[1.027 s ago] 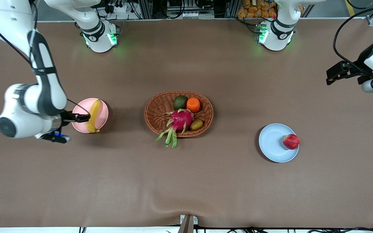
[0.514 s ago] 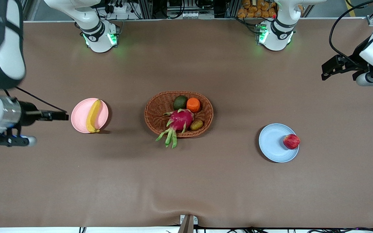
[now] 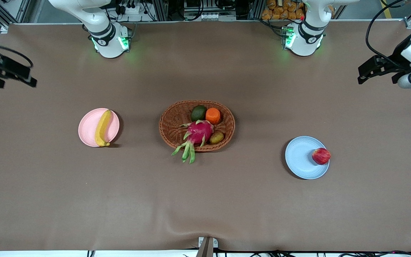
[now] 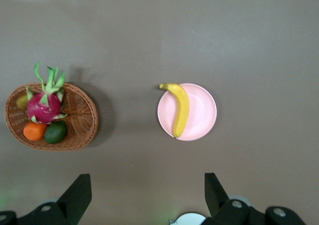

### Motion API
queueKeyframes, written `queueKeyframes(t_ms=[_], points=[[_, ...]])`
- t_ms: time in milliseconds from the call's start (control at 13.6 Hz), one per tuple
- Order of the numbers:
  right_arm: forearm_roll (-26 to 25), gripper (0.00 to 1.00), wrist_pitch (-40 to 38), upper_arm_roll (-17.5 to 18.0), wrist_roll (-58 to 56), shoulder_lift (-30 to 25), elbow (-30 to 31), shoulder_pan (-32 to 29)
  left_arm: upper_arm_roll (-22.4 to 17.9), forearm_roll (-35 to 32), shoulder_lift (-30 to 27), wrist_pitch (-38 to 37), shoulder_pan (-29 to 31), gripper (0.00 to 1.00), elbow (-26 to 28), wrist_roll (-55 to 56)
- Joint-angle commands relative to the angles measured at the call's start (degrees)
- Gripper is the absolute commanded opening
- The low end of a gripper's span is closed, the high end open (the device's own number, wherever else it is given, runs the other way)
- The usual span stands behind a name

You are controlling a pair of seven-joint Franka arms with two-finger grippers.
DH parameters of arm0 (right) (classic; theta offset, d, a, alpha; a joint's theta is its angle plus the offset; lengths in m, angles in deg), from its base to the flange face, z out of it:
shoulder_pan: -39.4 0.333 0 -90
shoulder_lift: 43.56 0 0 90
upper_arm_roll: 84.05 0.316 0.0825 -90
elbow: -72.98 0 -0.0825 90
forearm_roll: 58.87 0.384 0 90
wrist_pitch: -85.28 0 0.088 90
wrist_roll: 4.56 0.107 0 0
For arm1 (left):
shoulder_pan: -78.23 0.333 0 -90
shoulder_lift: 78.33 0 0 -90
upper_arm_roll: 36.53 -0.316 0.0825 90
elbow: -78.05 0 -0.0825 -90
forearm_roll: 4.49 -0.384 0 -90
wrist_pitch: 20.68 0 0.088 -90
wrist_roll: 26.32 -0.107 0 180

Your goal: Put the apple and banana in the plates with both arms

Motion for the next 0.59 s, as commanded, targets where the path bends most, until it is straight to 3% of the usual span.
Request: queueKeyframes(t_ms=[0, 147, 514], points=[[-2.68, 1.0, 7.37, 5.83, 0.44, -7.15, 13.55, -4.26, 0.01, 1.09, -1.46, 0.07, 0.39, 1.0, 1.29, -0.04], [-2.95, 1.0, 9.42, 6.11, 0.43, -9.54, 17.35, -3.91, 0.01, 1.09, -1.46, 0.06, 0.39, 1.0, 1.38, -0.04], [-4.69, 1.0, 9.25, 6.02, -4.22, -9.64, 18.16, -5.05, -0.08, 0.92, -1.02, 0.06, 0.48, 1.0, 0.41, 0.23]])
